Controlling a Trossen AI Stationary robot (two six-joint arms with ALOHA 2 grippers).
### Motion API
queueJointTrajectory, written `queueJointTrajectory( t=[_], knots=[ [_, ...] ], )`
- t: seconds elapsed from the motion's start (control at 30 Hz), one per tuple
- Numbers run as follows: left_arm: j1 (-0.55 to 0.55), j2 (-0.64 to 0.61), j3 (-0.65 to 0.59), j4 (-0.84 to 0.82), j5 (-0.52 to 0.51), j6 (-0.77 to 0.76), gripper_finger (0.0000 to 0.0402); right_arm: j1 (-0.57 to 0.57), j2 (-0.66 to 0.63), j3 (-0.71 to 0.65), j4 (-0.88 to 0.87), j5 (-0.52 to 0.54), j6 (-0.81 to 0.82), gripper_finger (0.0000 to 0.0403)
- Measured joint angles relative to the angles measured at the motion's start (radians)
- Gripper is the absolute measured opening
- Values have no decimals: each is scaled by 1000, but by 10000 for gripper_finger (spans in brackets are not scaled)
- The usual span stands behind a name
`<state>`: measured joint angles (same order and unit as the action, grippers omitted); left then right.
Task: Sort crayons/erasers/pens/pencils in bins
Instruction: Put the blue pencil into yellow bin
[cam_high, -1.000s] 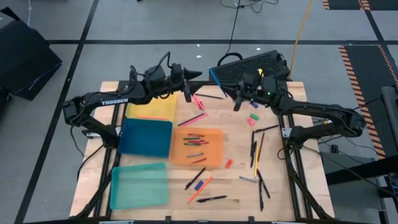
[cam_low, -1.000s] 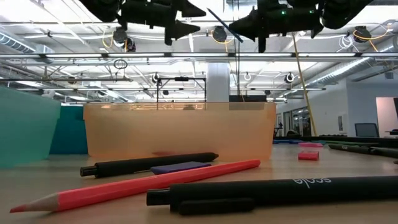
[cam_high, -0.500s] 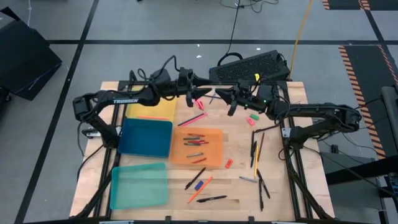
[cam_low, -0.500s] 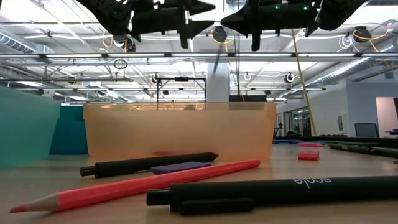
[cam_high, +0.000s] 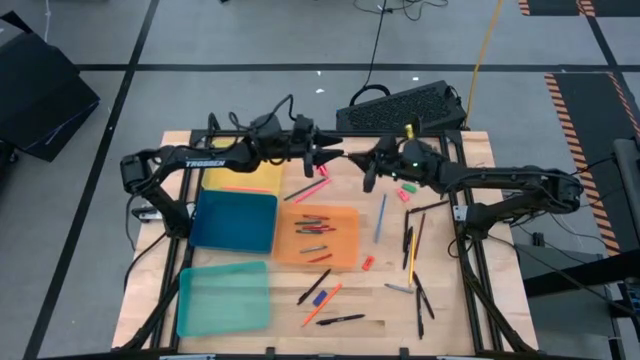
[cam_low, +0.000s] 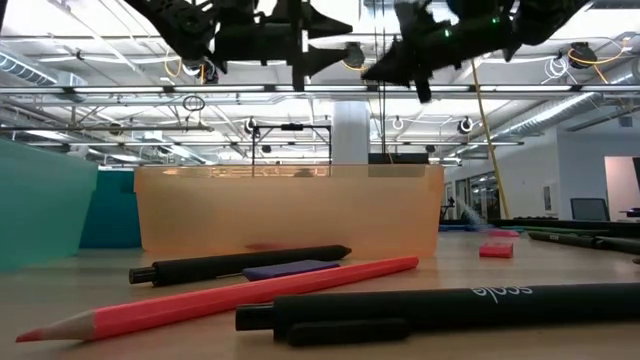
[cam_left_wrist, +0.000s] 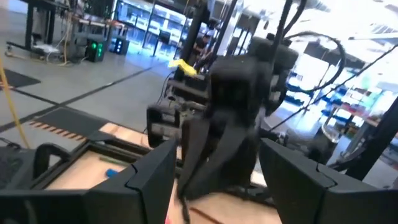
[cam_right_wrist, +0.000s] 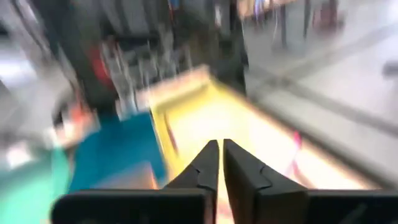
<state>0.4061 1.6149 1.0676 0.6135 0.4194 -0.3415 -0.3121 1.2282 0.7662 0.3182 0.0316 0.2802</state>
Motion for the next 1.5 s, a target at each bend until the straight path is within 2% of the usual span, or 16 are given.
queueJointTrajectory(
  t=[0.17,0.3,0.47,0.57,0.83,1.03,1.27,1.37,1.5],
  knots=[
    [5,-61,0,-171,-61,97,229,-29,-7,28,-392,-131,-65,87],
    [11,-121,0,-346,-160,154,229,-42,-10,26,-727,-129,-27,145],
    [11,-163,0,-462,-241,170,229,-18,-10,26,-1058,-23,314,185],
    [11,-169,0,-484,-250,172,230,-6,3,24,-1164,-10,576,194],
    [15,-161,0,-485,-291,190,230,-4,103,10,-977,-33,802,195],
    [12,-161,0,-497,-291,174,230,65,237,8,-984,-9,937,182],
    [4,-161,0,-587,-290,221,230,130,311,13,-974,16,1065,171],
    [5,-161,0,-601,-290,251,230,126,331,13,-974,33,1075,157],
    [5,-161,0,-602,-290,276,230,103,336,11,-981,47,1116,119]
  ],
)
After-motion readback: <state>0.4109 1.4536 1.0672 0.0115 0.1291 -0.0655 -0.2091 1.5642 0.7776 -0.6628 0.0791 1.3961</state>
